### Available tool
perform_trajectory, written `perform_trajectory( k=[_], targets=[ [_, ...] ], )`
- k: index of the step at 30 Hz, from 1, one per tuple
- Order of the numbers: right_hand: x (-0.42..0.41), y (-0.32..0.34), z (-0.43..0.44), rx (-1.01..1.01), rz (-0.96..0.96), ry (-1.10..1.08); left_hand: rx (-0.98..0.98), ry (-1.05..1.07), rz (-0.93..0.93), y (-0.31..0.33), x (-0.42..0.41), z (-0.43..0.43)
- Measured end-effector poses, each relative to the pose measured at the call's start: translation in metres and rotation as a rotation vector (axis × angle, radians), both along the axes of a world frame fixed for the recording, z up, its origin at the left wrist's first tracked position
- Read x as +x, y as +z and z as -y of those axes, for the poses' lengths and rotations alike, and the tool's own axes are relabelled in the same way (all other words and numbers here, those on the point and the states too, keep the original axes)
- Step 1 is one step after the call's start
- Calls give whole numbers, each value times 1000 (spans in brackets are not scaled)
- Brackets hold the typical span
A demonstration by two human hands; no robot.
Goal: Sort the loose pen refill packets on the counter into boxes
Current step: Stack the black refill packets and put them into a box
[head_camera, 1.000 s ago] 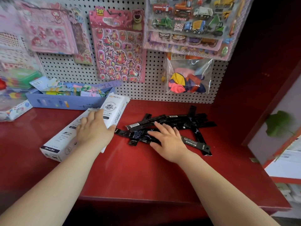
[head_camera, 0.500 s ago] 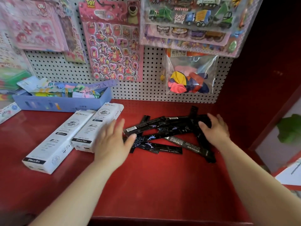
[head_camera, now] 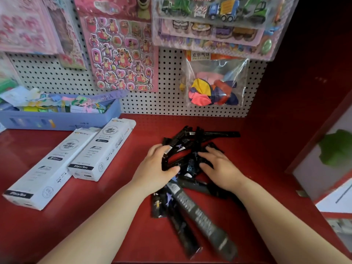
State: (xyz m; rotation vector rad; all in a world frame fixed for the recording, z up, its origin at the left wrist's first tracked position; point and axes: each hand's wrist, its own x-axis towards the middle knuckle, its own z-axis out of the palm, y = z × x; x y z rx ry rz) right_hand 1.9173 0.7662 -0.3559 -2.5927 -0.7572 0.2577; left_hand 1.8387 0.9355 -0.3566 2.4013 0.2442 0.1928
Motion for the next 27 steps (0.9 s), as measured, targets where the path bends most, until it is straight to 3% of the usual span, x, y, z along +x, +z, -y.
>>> perform_trajectory(
  k=[4,10,13,16,20,23,27],
  targets=[
    [-16,0,-4,55,-25,28,23,-99,-37,-2,1,10],
    [14,8,12,280,73,-233,22,-8,44,4,-1,0],
    [35,10,21,220,46,-310,-31,66,74,14,-14,-5],
    [49,14,19,106,22,-307,-15,80,-23,20,-45,2],
    [56,21,-3,81,-24,-265,229,33,-246,5,-80,25],
    [54,18,-24,101,-120,-248,314,91,-254,-8,-79,22],
    [46,9,-37,-138,-68,-170,396,114,-204,-10,-71,9]
  ],
)
